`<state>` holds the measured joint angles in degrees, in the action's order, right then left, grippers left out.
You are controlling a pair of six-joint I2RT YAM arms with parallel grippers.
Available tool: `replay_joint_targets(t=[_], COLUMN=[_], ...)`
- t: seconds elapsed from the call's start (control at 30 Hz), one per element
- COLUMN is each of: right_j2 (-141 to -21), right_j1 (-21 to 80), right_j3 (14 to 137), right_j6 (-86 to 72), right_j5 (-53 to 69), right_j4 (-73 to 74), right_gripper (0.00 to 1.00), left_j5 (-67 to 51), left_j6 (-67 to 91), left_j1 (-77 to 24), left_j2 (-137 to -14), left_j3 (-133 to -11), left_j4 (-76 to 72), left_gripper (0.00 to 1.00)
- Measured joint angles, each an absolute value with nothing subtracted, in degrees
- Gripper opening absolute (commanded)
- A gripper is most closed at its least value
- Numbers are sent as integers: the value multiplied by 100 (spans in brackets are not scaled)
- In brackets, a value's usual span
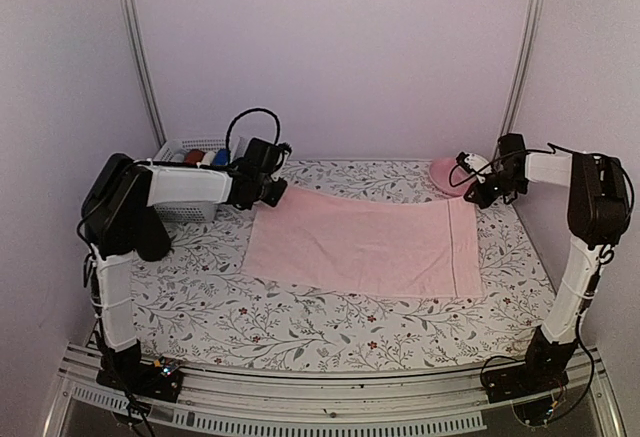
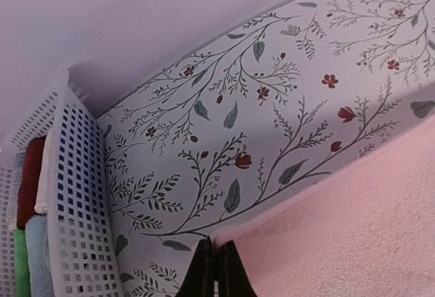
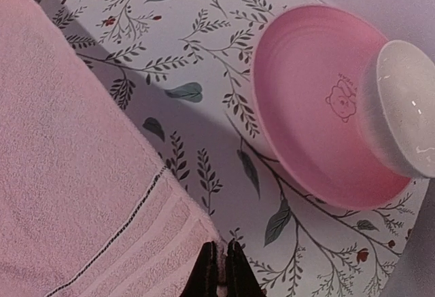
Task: Roll the towels
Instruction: Flatten out the towel at the center of the board, then fold the towel at the center of the board.
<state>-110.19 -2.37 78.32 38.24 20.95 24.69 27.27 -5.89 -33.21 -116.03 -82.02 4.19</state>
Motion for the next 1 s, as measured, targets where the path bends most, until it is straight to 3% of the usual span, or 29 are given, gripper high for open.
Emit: replay_joint_targets(t=[0.17,0.33,0.63,1.0], right_j2=[-11421,-11474,-11048,-9450], right_j1=[-235,-233,-231,-231], right_j3=[8477,8591,7762,6233], right_j6=[3811,3854,4600,5881], right_j5=[1826,1883,2106,2425], right_j4=[2071,1859,1763,1839], right_gripper=[2,2,2,2], left_j5=[2698,2670,2132,1789], left_j6=[-1031,-1376,-1551,-1594], left_j1=[-3046,-2908,-2705,-2790], left_j2=[-12602,-12593,-11852,-10355], left_j3=[-8890,-8862,-7924,-6104], left_j4=[434,274,-233,-760], left_gripper=[0,0,0,0])
